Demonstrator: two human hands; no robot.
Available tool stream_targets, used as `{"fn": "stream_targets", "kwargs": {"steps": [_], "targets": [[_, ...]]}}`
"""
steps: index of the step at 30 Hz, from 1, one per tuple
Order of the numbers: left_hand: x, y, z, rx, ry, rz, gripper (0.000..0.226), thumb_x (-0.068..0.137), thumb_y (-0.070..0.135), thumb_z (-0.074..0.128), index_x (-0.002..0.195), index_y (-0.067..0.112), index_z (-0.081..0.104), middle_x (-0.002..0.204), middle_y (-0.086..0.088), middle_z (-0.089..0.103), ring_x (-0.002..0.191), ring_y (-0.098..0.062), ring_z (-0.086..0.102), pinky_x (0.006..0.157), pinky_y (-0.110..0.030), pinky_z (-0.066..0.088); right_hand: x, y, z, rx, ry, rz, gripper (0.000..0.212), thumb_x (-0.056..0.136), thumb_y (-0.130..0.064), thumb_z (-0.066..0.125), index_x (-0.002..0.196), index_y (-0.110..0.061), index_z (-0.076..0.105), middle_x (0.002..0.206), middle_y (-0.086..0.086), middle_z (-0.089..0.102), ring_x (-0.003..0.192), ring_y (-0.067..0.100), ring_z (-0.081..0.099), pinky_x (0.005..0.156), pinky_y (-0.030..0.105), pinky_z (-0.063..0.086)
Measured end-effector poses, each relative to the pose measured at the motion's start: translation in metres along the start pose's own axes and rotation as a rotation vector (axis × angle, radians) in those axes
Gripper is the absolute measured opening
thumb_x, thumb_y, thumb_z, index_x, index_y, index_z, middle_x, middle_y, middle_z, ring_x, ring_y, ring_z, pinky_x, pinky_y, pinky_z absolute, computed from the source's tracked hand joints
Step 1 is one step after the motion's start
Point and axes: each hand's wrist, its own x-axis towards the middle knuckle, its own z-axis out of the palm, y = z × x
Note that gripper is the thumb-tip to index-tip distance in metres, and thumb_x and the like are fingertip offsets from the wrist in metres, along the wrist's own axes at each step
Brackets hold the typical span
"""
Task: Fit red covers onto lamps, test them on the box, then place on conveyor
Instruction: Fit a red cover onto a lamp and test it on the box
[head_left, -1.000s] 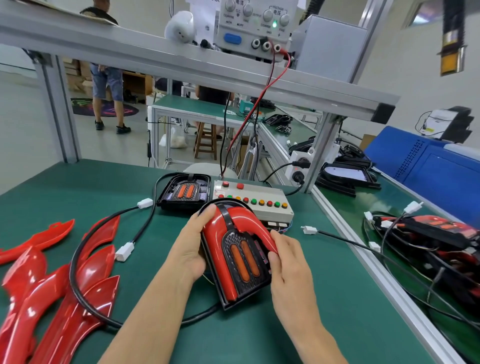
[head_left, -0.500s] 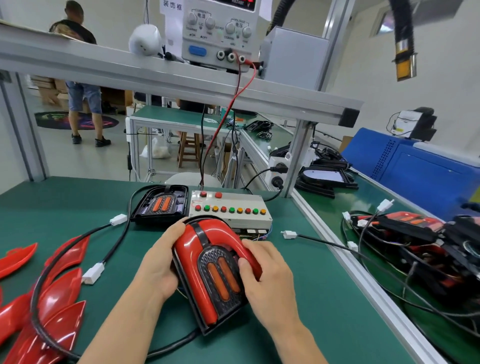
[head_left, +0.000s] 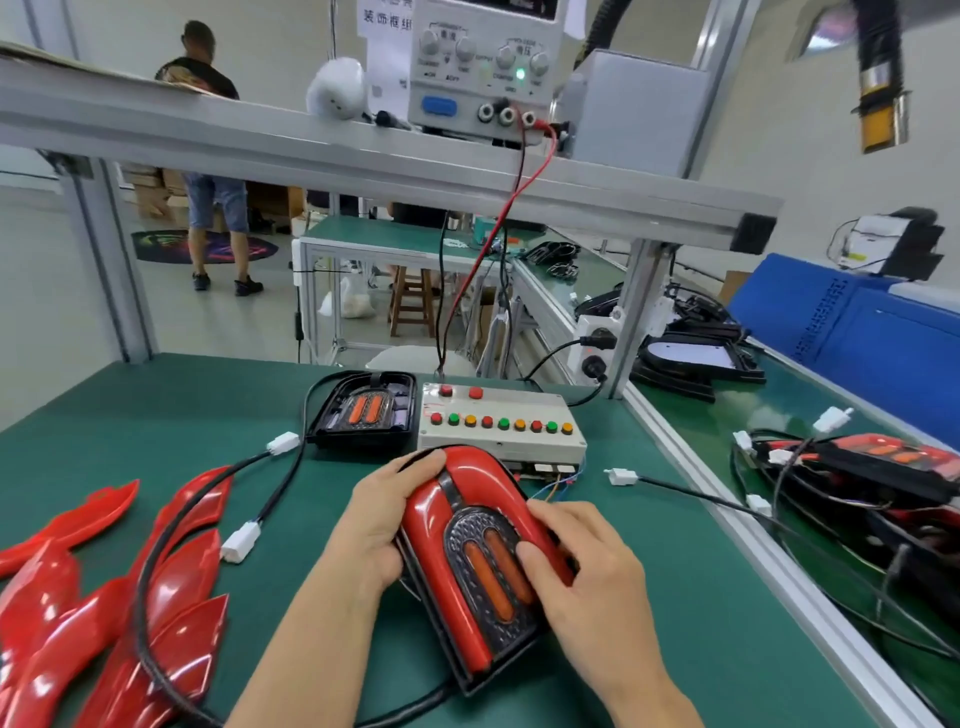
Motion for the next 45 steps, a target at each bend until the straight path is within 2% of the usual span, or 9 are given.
{"fn": "stream_targets", "kwargs": {"steps": [8, 11, 20, 26, 28, 36, 38, 42, 45], "targets": [[0.0, -0.001, 0.001, 0.028, -0.018, 0.016, 0.019, 0.08, 0.027, 0.073, 0.094, 0.015, 0.071, 0.085, -0.015, 0.073, 0.067, -0.028, 0.069, 0.061, -0.036, 0.057, -0.002, 0.005, -0.004, 0.058, 0.041, -0.02, 0.03, 0.085, -0.019, 0.073, 0.115, -0.023, 0.071, 0.104, -0.021, 0.06, 0.101, 0.004, 0.06, 0.089, 0.02, 0.048], [0.0, -0.002, 0.002, 0.041, -0.034, 0.018, 0.015, 0.078, 0.026, 0.073, 0.09, 0.017, 0.071, 0.079, -0.012, 0.073, 0.063, -0.026, 0.069, 0.058, -0.035, 0.056, -0.001, 0.008, -0.008, 0.066, 0.063, -0.019, 0.03, 0.085, -0.017, 0.073, 0.114, -0.022, 0.072, 0.103, -0.021, 0.06, 0.1, 0.004, 0.059, 0.086, 0.014, 0.047], [0.001, -0.003, 0.002, 0.026, -0.057, 0.017, 0.025, 0.074, 0.03, 0.075, 0.095, 0.016, 0.072, 0.089, -0.016, 0.073, 0.074, -0.03, 0.07, 0.068, -0.041, 0.057, -0.004, 0.0, -0.009, -0.002, 0.054, -0.121, 0.032, 0.084, -0.024, 0.073, 0.115, -0.015, 0.072, 0.101, -0.012, 0.061, 0.092, 0.001, 0.06, 0.081, 0.014, 0.05], [0.0, 0.0, 0.001, 0.037, -0.046, 0.041, 0.024, 0.075, 0.025, 0.075, 0.097, 0.016, 0.072, 0.082, -0.012, 0.074, 0.064, -0.025, 0.07, 0.054, -0.034, 0.056, -0.003, 0.003, -0.009, 0.151, 0.046, -0.015, 0.034, 0.078, -0.02, 0.08, 0.11, -0.025, 0.073, 0.102, -0.017, 0.059, 0.101, 0.004, 0.057, 0.084, 0.008, 0.045], [0.0, 0.0, 0.001, 0.025, -0.037, 0.026, 0.026, 0.074, 0.025, 0.076, 0.098, 0.015, 0.072, 0.082, -0.013, 0.074, 0.065, -0.026, 0.07, 0.055, -0.035, 0.057, -0.003, 0.002, -0.011, 0.209, 0.019, 0.025, 0.033, 0.078, -0.015, 0.08, 0.108, -0.028, 0.073, 0.101, -0.017, 0.059, 0.099, 0.004, 0.057, 0.083, 0.005, 0.042], [0.0, 0.001, 0.003, 0.031, -0.053, 0.023, 0.031, 0.071, 0.025, 0.078, 0.1, 0.016, 0.071, 0.085, -0.014, 0.073, 0.07, -0.028, 0.07, 0.064, -0.041, 0.058, -0.003, -0.006, -0.015, -0.047, 0.066, -0.192, 0.03, 0.08, -0.016, 0.073, 0.11, -0.011, 0.073, 0.097, -0.008, 0.061, 0.087, 0.003, 0.059, 0.081, 0.01, 0.048], [0.0, 0.002, 0.002, 0.053, -0.053, 0.034, 0.032, 0.072, 0.024, 0.077, 0.102, 0.016, 0.071, 0.085, -0.014, 0.073, 0.067, -0.027, 0.07, 0.059, -0.038, 0.057, -0.002, -0.006, -0.015, -0.056, 0.056, -0.201, 0.031, 0.079, -0.014, 0.075, 0.11, -0.01, 0.073, 0.096, -0.008, 0.061, 0.085, 0.003, 0.058, 0.08, 0.01, 0.048], [0.0, 0.003, 0.002, 0.07, -0.038, 0.046, 0.028, 0.074, 0.022, 0.076, 0.101, 0.017, 0.072, 0.08, -0.012, 0.073, 0.061, -0.024, 0.07, 0.052, -0.033, 0.055, -0.005, -0.004, -0.012, -0.005, 0.062, -0.118, 0.032, 0.079, -0.013, 0.079, 0.11, -0.015, 0.073, 0.099, -0.011, 0.061, 0.092, 0.004, 0.059, 0.083, 0.014, 0.05], [0.0, 0.004, 0.0, 0.066, -0.022, 0.036, 0.021, 0.074, 0.021, 0.075, 0.095, 0.016, 0.072, 0.074, -0.011, 0.073, 0.058, -0.024, 0.069, 0.05, -0.032, 0.055, -0.002, -0.003, -0.014, 0.294, -0.017, 0.128, 0.04, 0.075, -0.027, 0.083, 0.112, -0.033, 0.07, 0.111, -0.02, 0.06, 0.108, 0.0, 0.057, 0.087, 0.009, 0.044]]}}
